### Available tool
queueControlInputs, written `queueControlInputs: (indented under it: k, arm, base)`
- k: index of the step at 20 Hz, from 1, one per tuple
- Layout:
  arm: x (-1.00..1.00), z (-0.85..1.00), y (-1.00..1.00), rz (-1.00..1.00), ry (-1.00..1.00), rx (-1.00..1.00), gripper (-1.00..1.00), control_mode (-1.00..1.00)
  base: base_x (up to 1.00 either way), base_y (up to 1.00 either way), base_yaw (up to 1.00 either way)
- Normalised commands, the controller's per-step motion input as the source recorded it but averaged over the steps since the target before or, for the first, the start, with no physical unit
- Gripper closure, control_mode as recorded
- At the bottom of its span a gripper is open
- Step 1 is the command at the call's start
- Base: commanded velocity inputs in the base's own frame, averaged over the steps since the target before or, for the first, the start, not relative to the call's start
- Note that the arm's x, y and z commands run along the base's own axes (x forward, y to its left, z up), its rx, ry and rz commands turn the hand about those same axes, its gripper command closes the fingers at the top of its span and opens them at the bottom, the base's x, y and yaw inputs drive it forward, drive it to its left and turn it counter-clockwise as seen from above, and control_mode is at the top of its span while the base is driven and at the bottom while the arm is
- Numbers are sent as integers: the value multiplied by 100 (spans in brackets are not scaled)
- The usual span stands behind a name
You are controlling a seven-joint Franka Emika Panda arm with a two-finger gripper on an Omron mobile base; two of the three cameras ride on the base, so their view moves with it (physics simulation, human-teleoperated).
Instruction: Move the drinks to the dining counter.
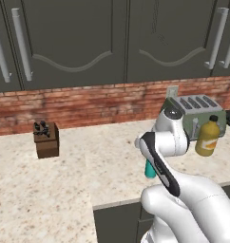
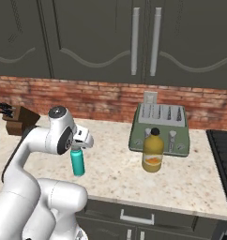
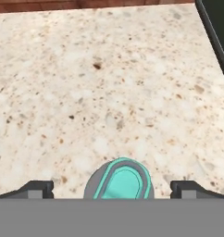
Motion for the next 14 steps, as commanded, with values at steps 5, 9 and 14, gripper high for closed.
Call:
queueControlInputs:
  k: [5,9,14]
  arm:
    - [11,-25,-5,0,0,0,-100,-100]
    - [8,-28,-2,0,0,0,-100,-100]
    - [12,-31,0,0,0,0,-100,-100]
  base:
    - [0,0,0]
    - [0,0,0]
    - [0,0,0]
